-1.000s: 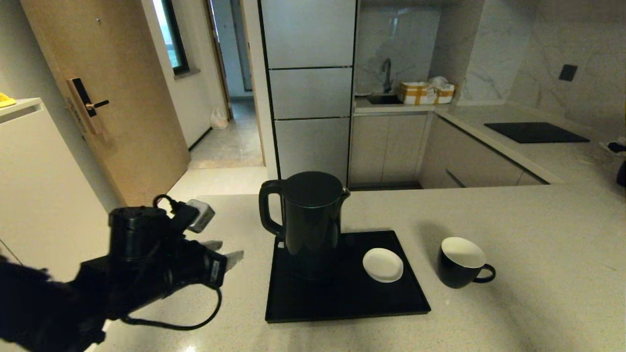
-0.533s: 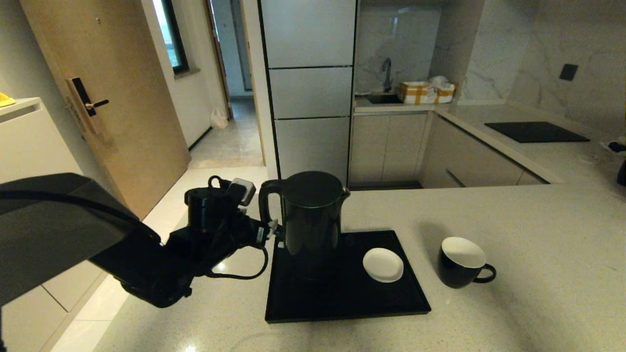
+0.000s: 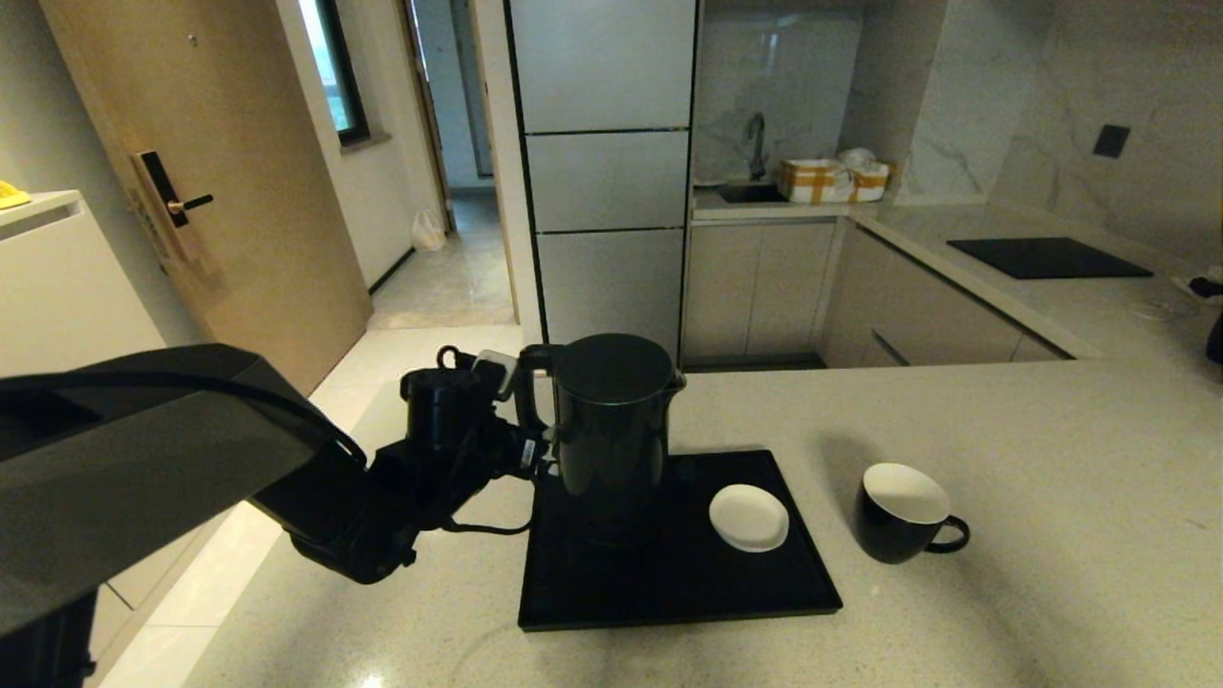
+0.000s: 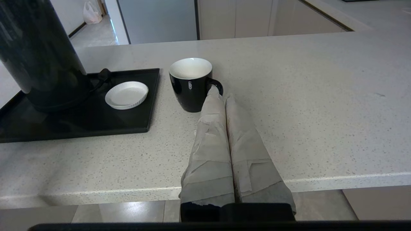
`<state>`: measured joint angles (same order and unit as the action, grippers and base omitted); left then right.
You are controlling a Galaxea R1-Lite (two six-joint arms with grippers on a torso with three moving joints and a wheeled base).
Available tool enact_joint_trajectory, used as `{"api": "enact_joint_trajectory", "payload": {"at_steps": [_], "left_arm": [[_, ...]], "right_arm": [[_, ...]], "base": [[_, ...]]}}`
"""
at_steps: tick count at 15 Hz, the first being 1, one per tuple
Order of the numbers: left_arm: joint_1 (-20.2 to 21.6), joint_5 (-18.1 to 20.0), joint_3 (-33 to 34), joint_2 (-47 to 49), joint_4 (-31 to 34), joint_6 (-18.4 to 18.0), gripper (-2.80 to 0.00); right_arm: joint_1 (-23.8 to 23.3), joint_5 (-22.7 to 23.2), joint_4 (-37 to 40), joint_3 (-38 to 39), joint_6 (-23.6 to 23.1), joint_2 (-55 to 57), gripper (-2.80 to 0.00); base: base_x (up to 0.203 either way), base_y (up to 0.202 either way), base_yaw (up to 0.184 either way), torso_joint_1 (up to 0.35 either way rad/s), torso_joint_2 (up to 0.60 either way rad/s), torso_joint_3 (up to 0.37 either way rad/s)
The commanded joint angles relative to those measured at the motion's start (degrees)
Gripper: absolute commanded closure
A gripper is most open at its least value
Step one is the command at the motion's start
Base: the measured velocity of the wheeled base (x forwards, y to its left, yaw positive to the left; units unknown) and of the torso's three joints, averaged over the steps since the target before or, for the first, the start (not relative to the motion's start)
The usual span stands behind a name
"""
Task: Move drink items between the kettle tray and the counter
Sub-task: Pick up the kettle
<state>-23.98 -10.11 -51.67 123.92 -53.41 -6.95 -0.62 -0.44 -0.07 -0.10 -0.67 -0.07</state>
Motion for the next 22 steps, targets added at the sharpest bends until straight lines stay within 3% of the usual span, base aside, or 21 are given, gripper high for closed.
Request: {"api": "enact_joint_trajectory", "payload": {"at_steps": [1, 5, 7, 11, 13, 15, 17, 22], "left_arm": [[0.0, -0.2, -2.5, 2.1, -0.3, -1.2, -2.8], [1.4, 1.5, -3.8, 2.9, -0.5, -2.0, -2.8], [3.0, 4.7, -3.8, 2.7, -0.3, -2.0, -2.8], [9.6, 16.6, -7.5, 1.1, 5.2, -3.1, -2.8], [10.7, 19.1, -9.2, 1.1, 7.9, -3.5, -2.8], [11.7, 21.7, -16.7, 2.5, 12.3, -3.9, -2.8], [12.0, 23.0, -20.2, 4.3, 15.3, -4.0, -2.8], [10.0, 23.1, -20.5, 6.2, 16.1, -5.6, -2.8]], "right_arm": [[0.0, 0.0, 0.0, 0.0, 0.0, 0.0, 0.0], [0.0, 0.0, 0.0, 0.0, 0.0, 0.0, 0.0], [0.1, 0.0, 0.0, 0.0, 0.0, 0.0, 0.0], [0.1, 0.0, 0.0, 0.0, 0.0, 0.0, 0.0], [0.0, 0.0, 0.0, 0.0, 0.0, 0.0, 0.0], [0.0, 0.0, 0.0, 0.0, 0.0, 0.0, 0.0], [0.0, 0.0, 0.0, 0.0, 0.0, 0.0, 0.0], [0.0, 0.0, 0.0, 0.0, 0.0, 0.0, 0.0]], "base": [[0.0, 0.0, 0.0, 0.0, 0.0, 0.0], [0.0, 0.0, 0.0, 0.0, 0.0, 0.0], [0.0, 0.0, 0.0, 0.0, 0.0, 0.0], [0.0, 0.0, 0.0, 0.0, 0.0, 0.0], [0.0, 0.0, 0.0, 0.0, 0.0, 0.0], [0.0, 0.0, 0.0, 0.0, 0.0, 0.0], [0.0, 0.0, 0.0, 0.0, 0.0, 0.0], [0.0, 0.0, 0.0, 0.0, 0.0, 0.0]]}}
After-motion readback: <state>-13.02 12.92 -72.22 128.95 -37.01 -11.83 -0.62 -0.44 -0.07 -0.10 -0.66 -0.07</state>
